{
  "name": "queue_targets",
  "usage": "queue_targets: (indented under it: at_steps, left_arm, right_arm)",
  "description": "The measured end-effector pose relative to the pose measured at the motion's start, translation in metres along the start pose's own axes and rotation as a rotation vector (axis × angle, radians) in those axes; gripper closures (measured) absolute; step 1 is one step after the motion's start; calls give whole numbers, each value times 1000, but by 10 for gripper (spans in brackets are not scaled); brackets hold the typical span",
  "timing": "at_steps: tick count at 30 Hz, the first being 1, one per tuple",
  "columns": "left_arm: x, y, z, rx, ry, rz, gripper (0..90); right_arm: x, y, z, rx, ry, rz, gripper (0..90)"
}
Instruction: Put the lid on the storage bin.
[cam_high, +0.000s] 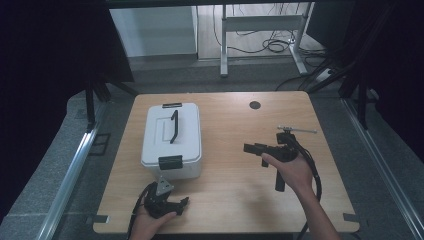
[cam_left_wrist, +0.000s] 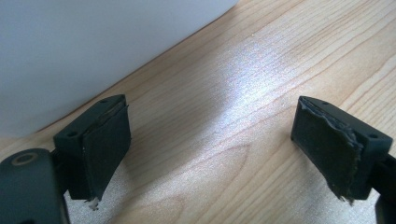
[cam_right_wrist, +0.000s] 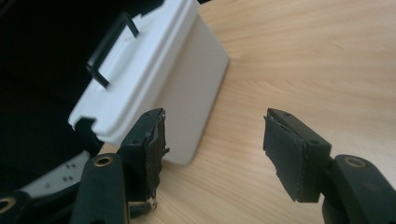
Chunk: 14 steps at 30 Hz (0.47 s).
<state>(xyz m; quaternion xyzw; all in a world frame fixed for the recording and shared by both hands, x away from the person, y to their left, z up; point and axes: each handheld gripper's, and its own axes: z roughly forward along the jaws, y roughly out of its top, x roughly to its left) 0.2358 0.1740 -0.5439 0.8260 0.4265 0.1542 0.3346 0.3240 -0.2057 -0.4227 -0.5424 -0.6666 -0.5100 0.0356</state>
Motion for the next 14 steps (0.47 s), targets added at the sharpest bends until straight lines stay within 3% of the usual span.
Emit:
queue_targets:
  at_steps: [4,7,14]
  left_arm:
    - [0,0,0,2,-1,1,119]
    - [0,0,0,2,-1,-1,119]
    - [0,0,0,2,-4,2,118]
  right_arm:
    - [-13,-20,-3,-2,-18,-18,379]
    - [-23,-36,-2,48,-66,-48,378]
    - [-23,-36,-6,13,-44,-32,372]
